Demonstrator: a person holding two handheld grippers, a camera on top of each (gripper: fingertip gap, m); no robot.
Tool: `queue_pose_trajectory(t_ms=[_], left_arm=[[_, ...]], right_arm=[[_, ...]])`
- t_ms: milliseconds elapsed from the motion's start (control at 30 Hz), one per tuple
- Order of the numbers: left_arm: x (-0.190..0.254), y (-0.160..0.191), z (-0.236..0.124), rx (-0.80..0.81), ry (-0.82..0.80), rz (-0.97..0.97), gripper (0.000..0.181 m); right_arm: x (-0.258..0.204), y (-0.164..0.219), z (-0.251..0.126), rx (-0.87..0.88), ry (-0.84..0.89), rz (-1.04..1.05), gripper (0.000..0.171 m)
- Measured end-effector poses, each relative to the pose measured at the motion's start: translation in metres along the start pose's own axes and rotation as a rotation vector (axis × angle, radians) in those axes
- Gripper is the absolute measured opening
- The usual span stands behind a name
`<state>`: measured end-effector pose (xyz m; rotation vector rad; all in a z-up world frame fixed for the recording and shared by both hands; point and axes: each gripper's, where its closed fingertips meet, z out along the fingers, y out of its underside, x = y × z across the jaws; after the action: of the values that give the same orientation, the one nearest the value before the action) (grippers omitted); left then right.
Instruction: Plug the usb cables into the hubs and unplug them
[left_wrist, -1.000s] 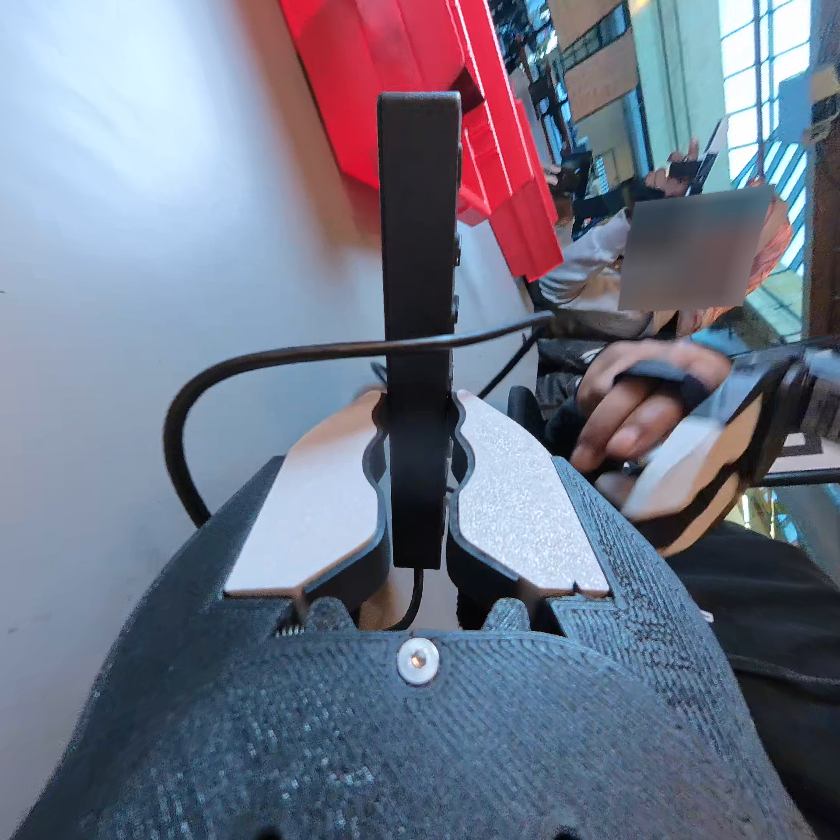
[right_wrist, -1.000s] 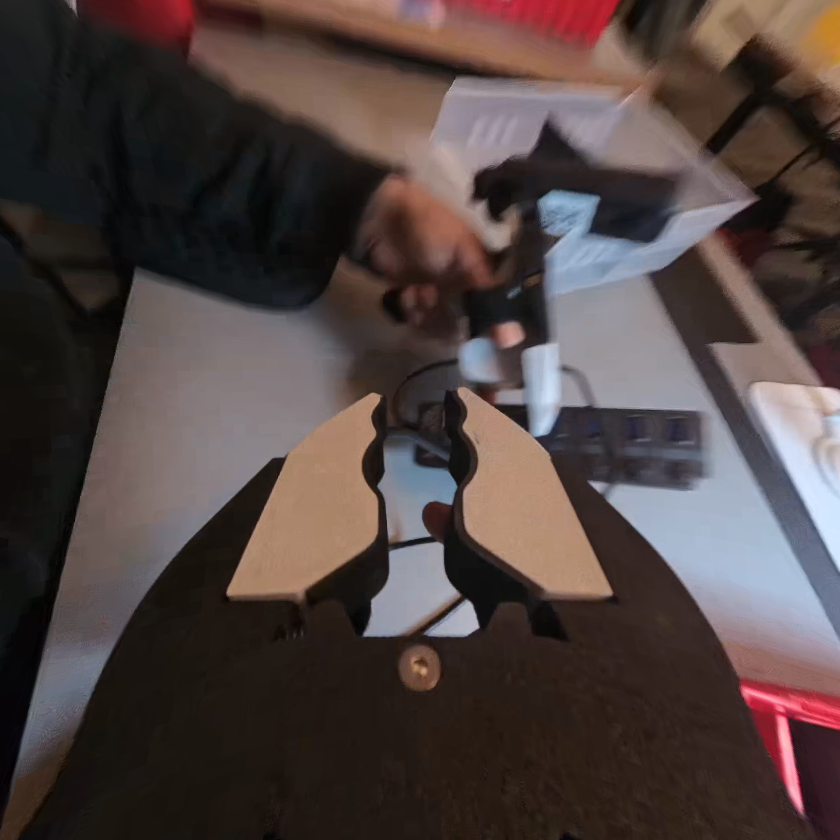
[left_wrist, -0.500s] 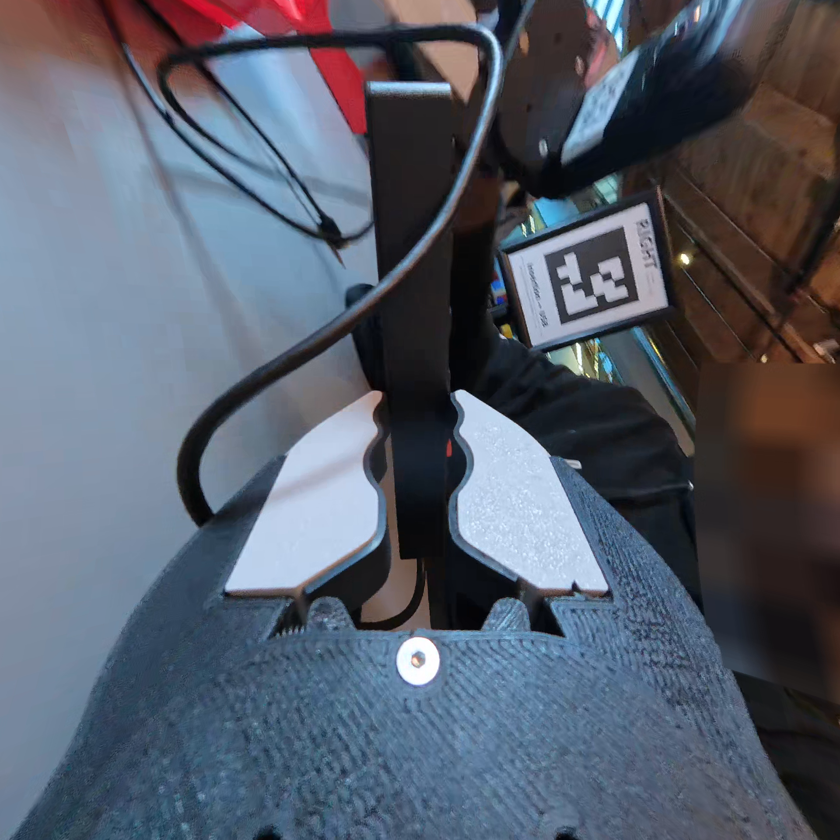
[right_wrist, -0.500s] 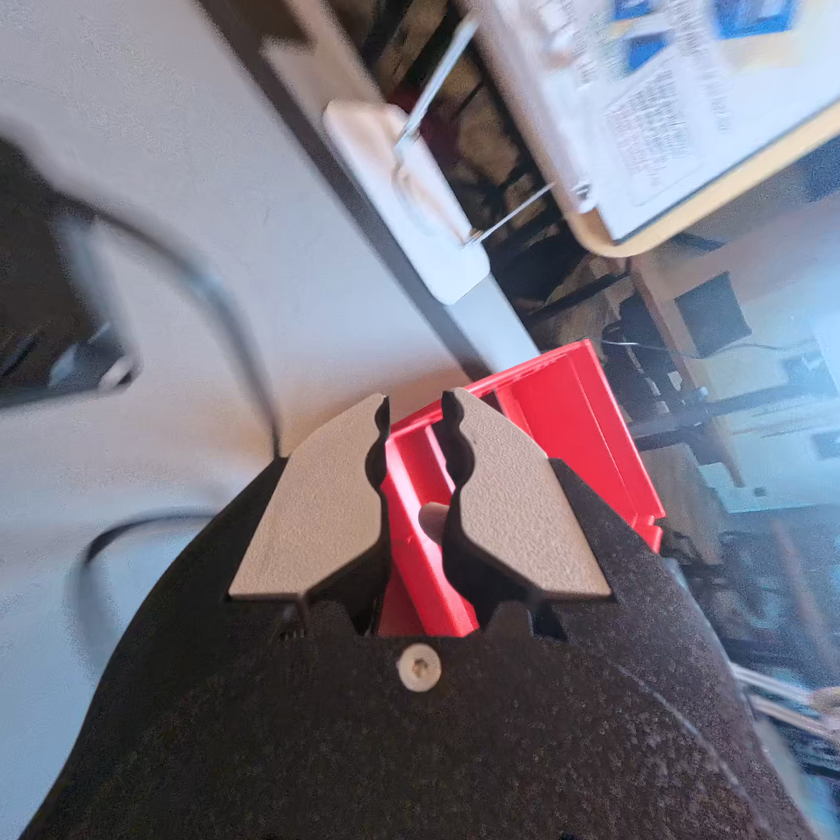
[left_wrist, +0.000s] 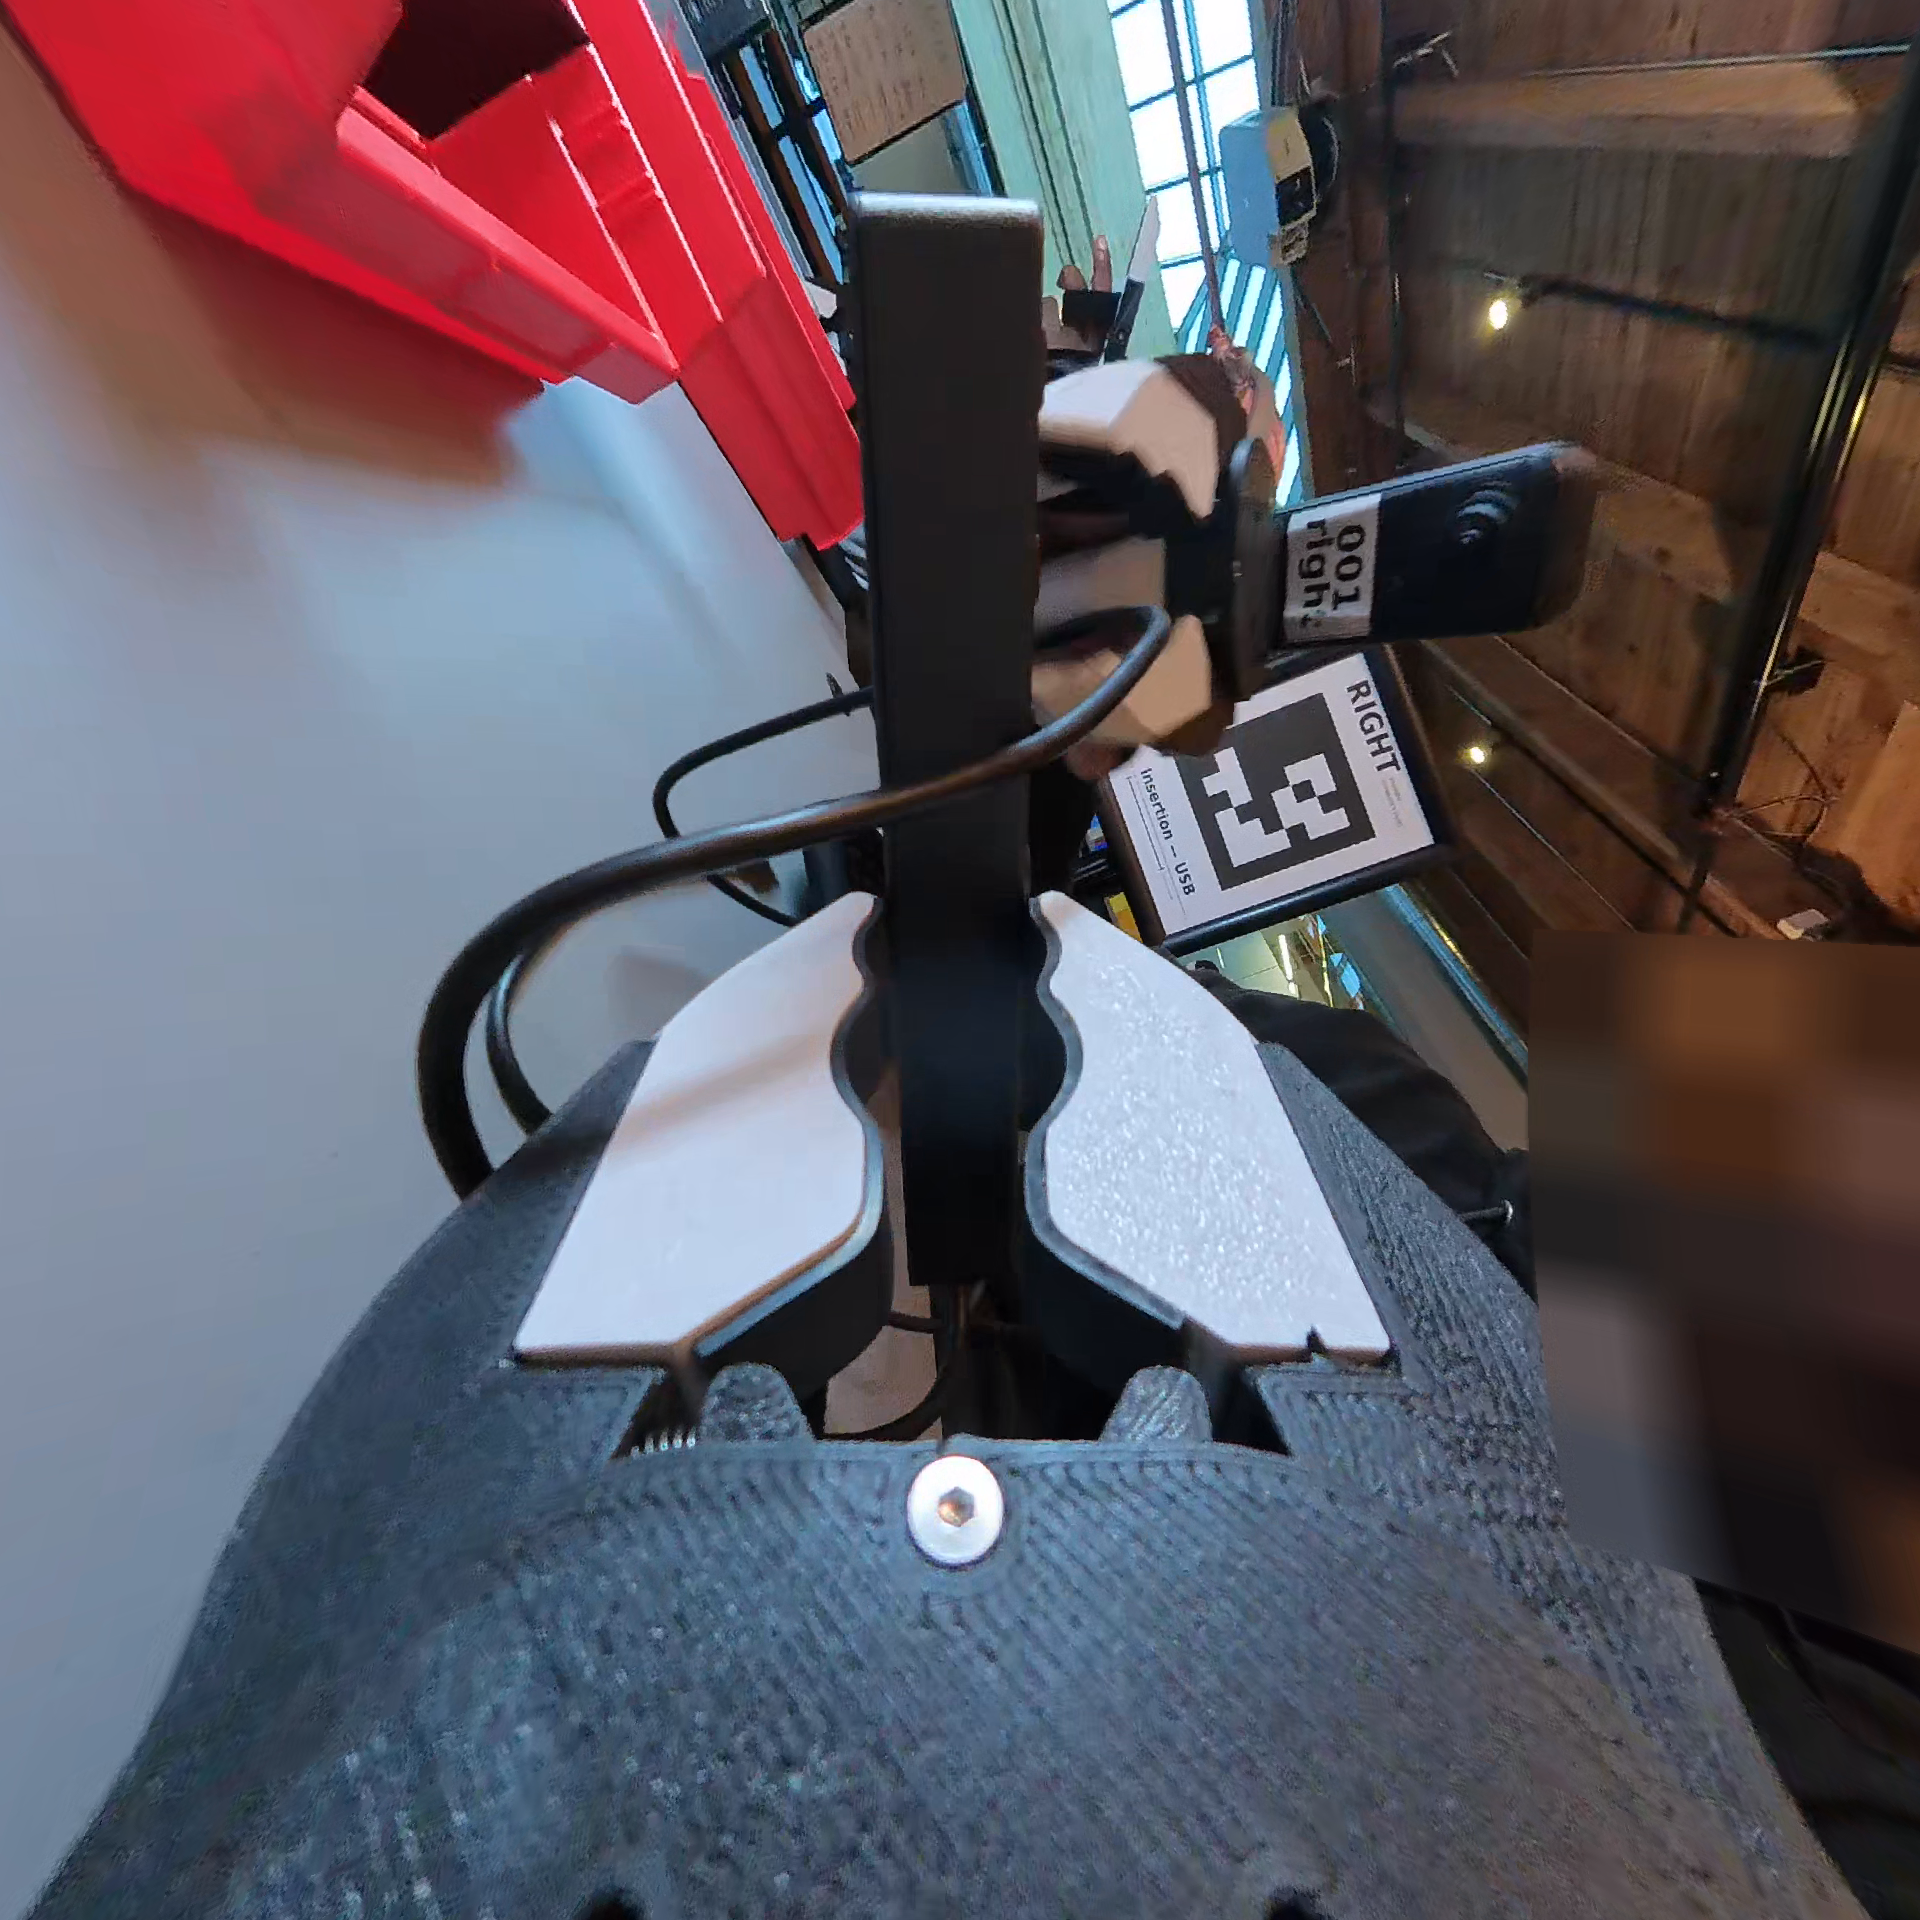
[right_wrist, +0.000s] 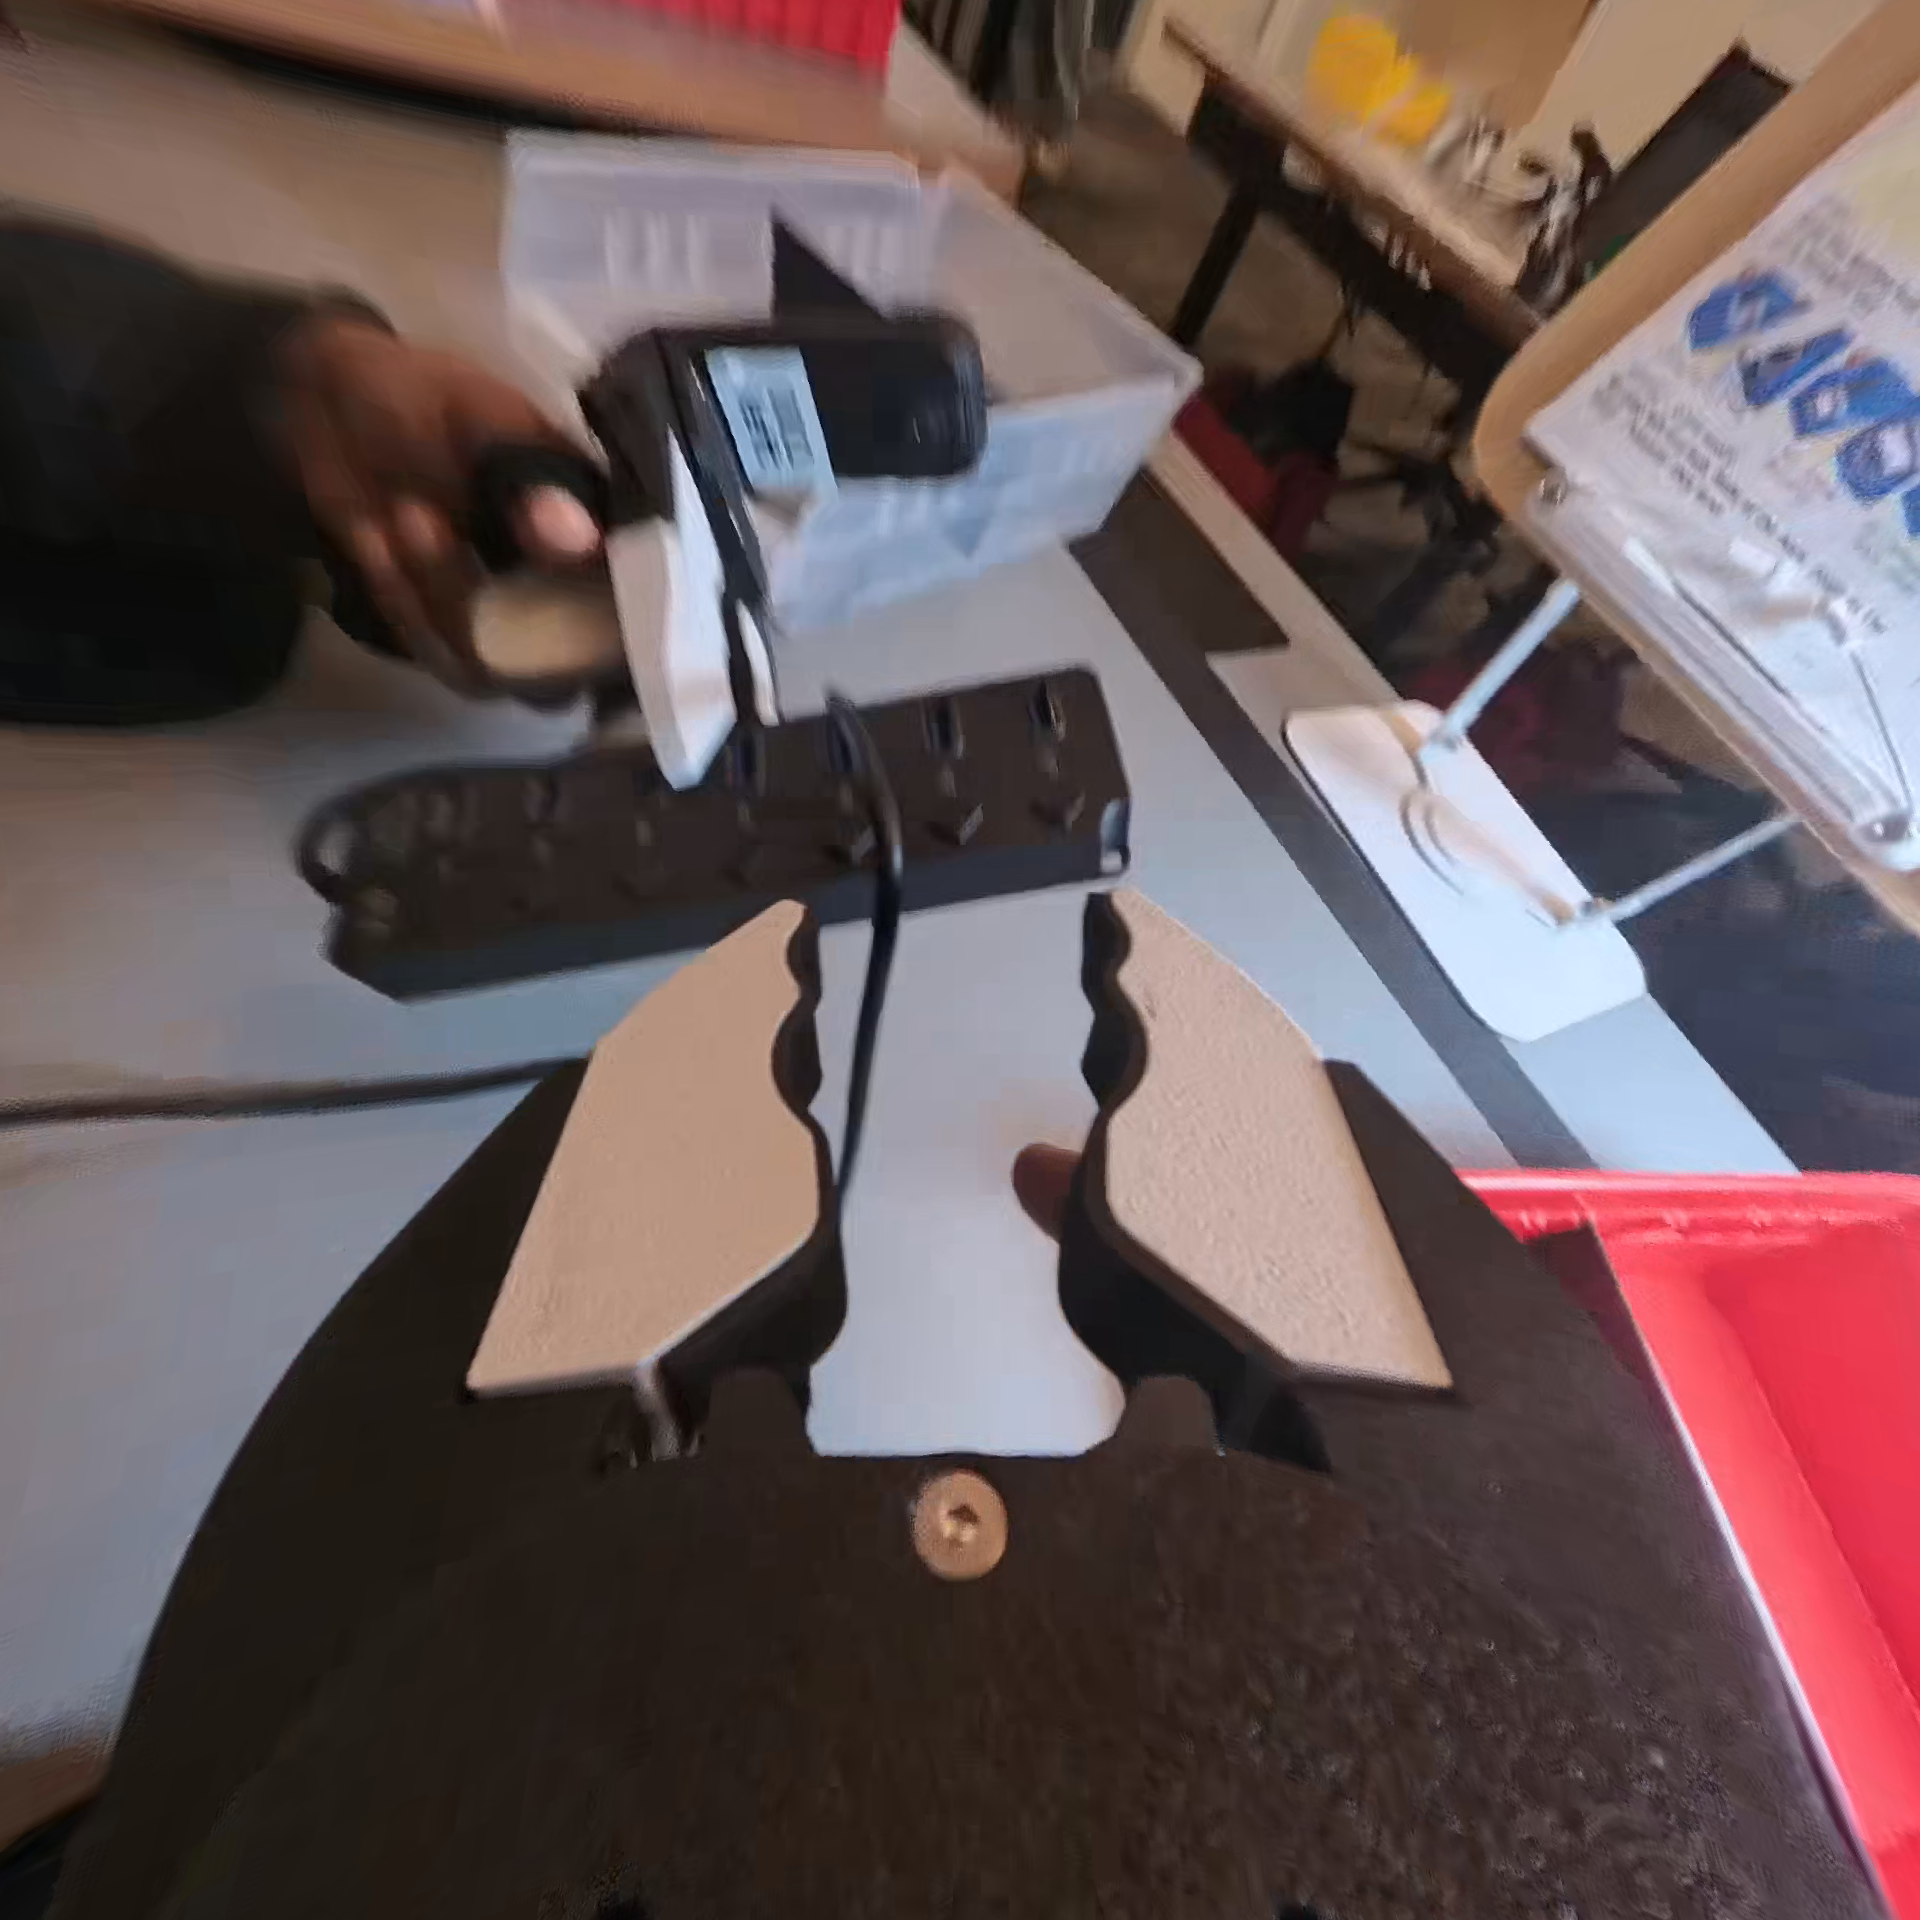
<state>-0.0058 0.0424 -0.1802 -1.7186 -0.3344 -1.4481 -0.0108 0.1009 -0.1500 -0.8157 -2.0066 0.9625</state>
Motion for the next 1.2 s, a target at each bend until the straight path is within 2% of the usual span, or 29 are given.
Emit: queue_pose_trajectory(t_ms=[67,200,300,367,467,500,600,667,733,833,967,1067,1133,1200], left_arm=[[-0.006,0.004,-0.001,-0.024,-0.044,0.012,0.024],[-0.016,0.032,0.000,-0.205,-0.116,0.079,0.024],[0.013,0.058,0.012,-0.353,-0.006,0.241,0.024],[0.037,0.062,0.019,-0.354,0.068,0.336,0.024],[0.064,0.040,0.016,-0.210,0.145,0.371,0.025],[0.070,0.029,0.011,-0.145,0.159,0.365,0.024],[0.064,-0.008,-0.012,0.078,0.111,0.321,0.024],[0.056,-0.031,-0.030,0.219,0.099,0.256,0.024],[0.047,-0.051,-0.047,0.364,0.091,0.185,0.024],[0.032,-0.066,-0.061,0.501,0.043,0.114,0.024],[0.023,-0.071,-0.067,0.572,-0.002,0.085,0.024],[0.023,-0.072,-0.069,0.595,0.006,0.072,0.024],[0.027,-0.075,-0.070,0.634,0.019,0.074,0.024],[0.034,-0.077,-0.071,0.679,0.040,0.093,0.024]], right_arm=[[0.007,0.015,0.010,-0.063,0.058,-0.084,0.005],[0.039,-0.008,-0.006,-0.001,0.145,-0.095,0.004],[0.061,-0.018,-0.004,0.020,0.207,-0.159,0.004],[0.064,-0.014,0.018,0.031,0.200,-0.124,0.004],[0.040,0.034,0.062,-0.144,0.042,-0.038,0.006],[0.038,0.044,0.068,-0.164,0.038,-0.011,0.019],[0.056,0.025,0.056,0.013,0.082,0.154,0.035],[0.063,-0.001,0.034,0.177,0.040,0.274,0.041],[0.055,-0.019,0.019,0.270,-0.023,0.306,0.046],[0.026,-0.029,0.018,0.283,-0.024,0.156,0.054],[-0.012,-0.038,0.029,0.194,0.043,-0.132,0.067],[-0.024,-0.058,0.017,0.247,0.001,-0.103,0.069],[-0.028,-0.056,0.016,0.215,-0.001,-0.120,0.070],[-0.041,-0.048,0.027,0.153,-0.034,-0.096,0.077]])
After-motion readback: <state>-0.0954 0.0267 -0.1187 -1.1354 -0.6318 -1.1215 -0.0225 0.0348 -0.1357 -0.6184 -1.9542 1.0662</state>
